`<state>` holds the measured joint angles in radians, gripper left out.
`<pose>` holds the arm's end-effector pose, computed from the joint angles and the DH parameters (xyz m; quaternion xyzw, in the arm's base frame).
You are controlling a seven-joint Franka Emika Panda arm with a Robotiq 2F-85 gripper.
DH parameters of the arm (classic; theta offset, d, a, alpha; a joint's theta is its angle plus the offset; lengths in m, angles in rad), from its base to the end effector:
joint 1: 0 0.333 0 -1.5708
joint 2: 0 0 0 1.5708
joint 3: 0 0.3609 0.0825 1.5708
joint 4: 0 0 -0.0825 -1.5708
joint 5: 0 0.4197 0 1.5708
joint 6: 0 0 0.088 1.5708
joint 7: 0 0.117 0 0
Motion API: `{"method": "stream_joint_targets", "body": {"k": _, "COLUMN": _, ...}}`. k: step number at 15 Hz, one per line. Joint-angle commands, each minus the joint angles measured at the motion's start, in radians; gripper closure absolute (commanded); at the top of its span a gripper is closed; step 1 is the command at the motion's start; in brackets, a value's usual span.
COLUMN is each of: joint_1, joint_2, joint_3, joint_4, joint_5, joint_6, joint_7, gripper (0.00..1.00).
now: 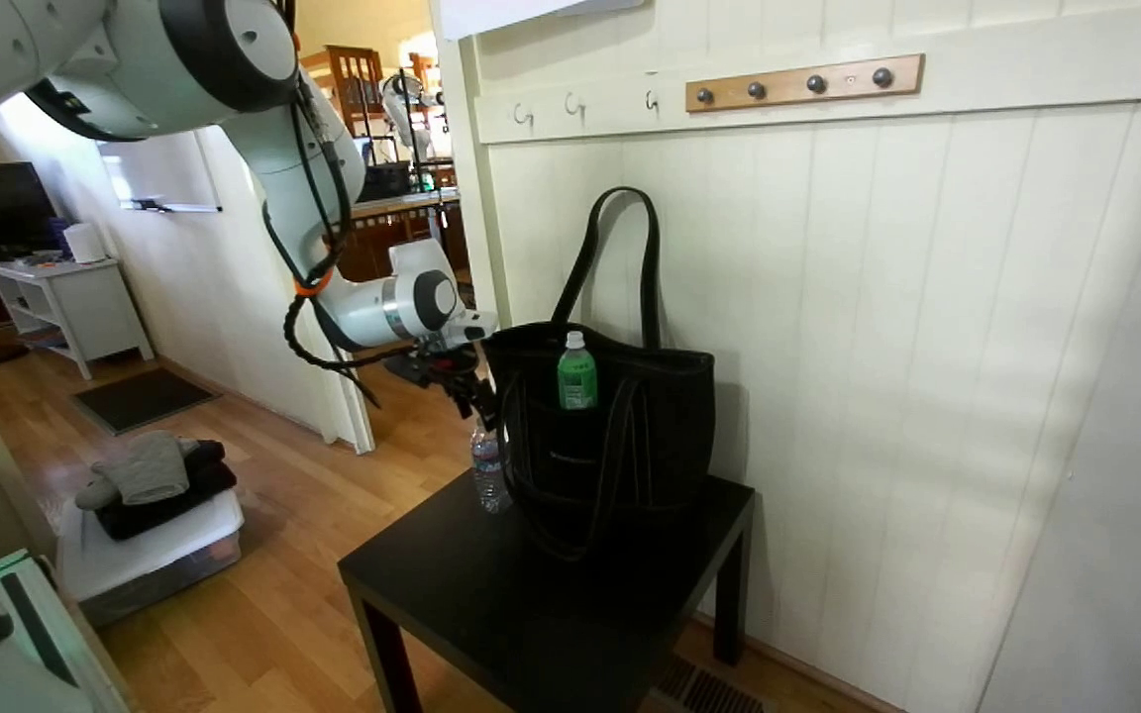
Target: Put the bottle in the bag
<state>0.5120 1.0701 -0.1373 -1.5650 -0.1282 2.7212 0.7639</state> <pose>0.6748 0.2828 0.0026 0.9903 -0.0983 0.0845 0.0494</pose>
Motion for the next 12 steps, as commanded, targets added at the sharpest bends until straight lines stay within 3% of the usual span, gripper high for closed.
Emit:
{"method": "stream_joint_targets", "body": {"k": 1, "joint_1": 0.026, "joint_2": 0.03, "joint_3": -0.024, "joint_4": 0.029, "joint_5": 0.015, "joint_6": 0.012, "joint_7": 0.026, "gripper": 0.3}}
{"method": "stream_joint_targets", "body": {"k": 2, "joint_1": 0.027, "joint_2": 0.03, "joint_3": -0.025, "joint_4": 0.03, "joint_5": 0.015, "joint_6": 0.012, "joint_7": 0.027, "gripper": 0.28}}
{"method": "stream_joint_targets", "body": {"k": 3, "joint_1": 0.028, "joint_2": 0.03, "joint_3": -0.025, "joint_4": 0.029, "joint_5": 0.015, "joint_6": 0.012, "joint_7": 0.029, "gripper": 0.17}}
{"method": "stream_joint_targets", "body": {"k": 4, "joint_1": 0.028, "joint_2": 0.03, "joint_3": -0.025, "joint_4": 0.03, "joint_5": 0.015, "joint_6": 0.012, "joint_7": 0.03, "gripper": 0.14}}
{"method": "stream_joint_targets", "body": {"k": 5, "joint_1": 0.03, "joint_2": 0.031, "joint_3": -0.027, "joint_4": 0.03, "joint_5": 0.014, "joint_6": 0.012, "joint_7": 0.032, "gripper": 0.2}}
{"method": "stream_joint_targets", "body": {"k": 6, "joint_1": 0.03, "joint_2": 0.031, "joint_3": -0.027, "joint_4": 0.031, "joint_5": 0.013, "joint_6": 0.013, "joint_7": 0.033, "gripper": 0.44}}
{"method": "stream_joint_targets", "body": {"k": 8, "joint_1": 0.033, "joint_2": 0.034, "joint_3": -0.029, "joint_4": 0.034, "joint_5": 0.012, "joint_6": 0.012, "joint_7": 0.035, "gripper": 0.51}}
{"method": "stream_joint_targets", "body": {"k": 12, "joint_1": 0.037, "joint_2": 0.037, "joint_3": -0.033, "joint_4": 0.038, "joint_5": 0.011, "joint_6": 0.011, "joint_7": 0.037, "gripper": 0.83}}
